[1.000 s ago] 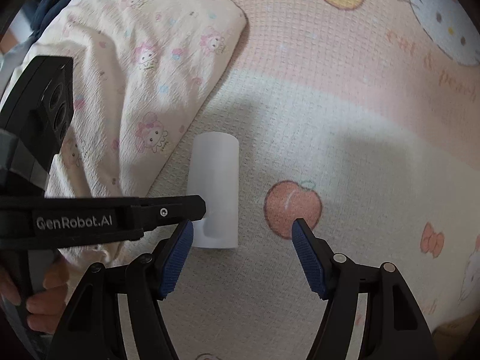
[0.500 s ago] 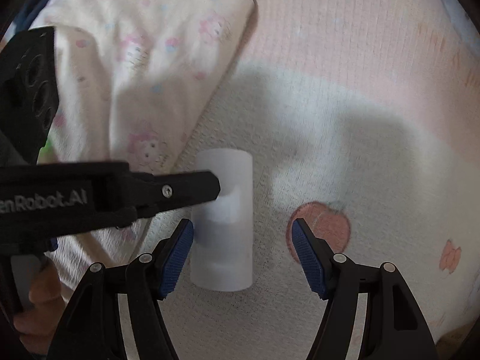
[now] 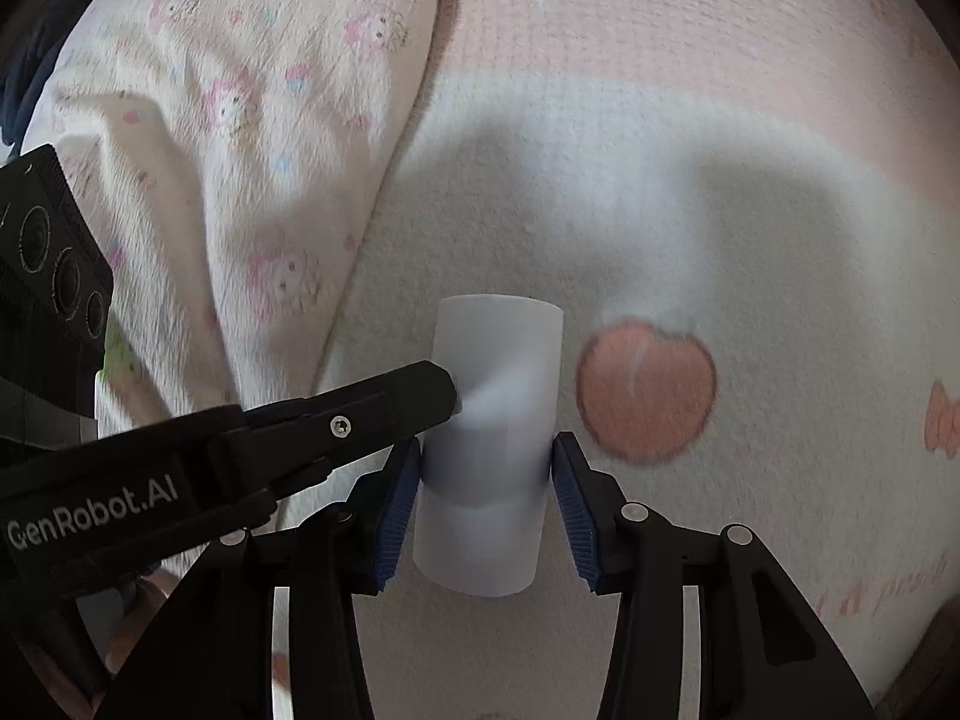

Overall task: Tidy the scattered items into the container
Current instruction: 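Close the right gripper on the last white tube while the left gripper clamps it, then lift the held tube and carry it over the cardboard box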

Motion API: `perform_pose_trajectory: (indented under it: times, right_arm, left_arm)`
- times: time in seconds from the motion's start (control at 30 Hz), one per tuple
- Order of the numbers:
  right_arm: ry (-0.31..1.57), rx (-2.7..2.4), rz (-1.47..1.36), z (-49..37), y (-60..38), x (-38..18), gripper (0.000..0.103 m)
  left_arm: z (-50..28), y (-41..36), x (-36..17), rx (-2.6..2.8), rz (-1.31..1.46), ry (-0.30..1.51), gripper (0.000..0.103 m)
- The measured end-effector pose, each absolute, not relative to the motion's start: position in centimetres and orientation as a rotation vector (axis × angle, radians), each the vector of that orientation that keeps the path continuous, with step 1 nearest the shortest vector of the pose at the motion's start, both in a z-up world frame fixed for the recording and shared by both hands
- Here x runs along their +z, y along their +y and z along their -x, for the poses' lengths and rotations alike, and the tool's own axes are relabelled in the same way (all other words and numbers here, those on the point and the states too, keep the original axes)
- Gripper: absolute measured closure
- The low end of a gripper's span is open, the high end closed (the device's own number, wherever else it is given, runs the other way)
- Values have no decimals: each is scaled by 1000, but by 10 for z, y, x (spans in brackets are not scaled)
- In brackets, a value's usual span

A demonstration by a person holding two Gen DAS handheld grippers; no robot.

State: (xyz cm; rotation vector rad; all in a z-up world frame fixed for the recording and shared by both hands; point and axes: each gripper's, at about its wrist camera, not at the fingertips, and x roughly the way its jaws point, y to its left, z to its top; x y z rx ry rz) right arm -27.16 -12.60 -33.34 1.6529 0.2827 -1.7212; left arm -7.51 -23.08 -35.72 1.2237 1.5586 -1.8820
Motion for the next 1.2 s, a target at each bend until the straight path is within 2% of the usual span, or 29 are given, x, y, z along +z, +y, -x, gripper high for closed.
perform_pose_trajectory:
  times: [0.1, 0.23, 0.47, 0.8, 0.87, 0.97, 1.2]
  right_arm:
    - [258, -1703, -1675, 265, -110, -335, 60]
    - [214, -1685, -1711, 260, -91, -338, 60]
    - [58, -1636, -1796, 265, -66, -352, 60]
    - [74, -1618, -1790, 269, -60, -355, 60]
    - [106, -1626, -1775, 268, -61, -353, 60]
    - [136, -1643, -1765, 266, -61, -351, 60]
    - [161, -1654, -1780, 271, -57, -348, 60]
  left_arm:
    - [73, -216, -358, -1908, -1254, 1531, 83]
    - [74, -206, -364, -1915, -1278, 1554, 70]
    - [78, -197, -368, -1921, -1325, 1593, 69]
    - [75, -185, -369, -1863, -1286, 1642, 67]
    - [74, -182, -369, -1868, -1293, 1618, 64]
    - [76, -176, -370, -1871, -1319, 1583, 56]
    - [79, -177, -369, -1905, -1344, 1564, 60]
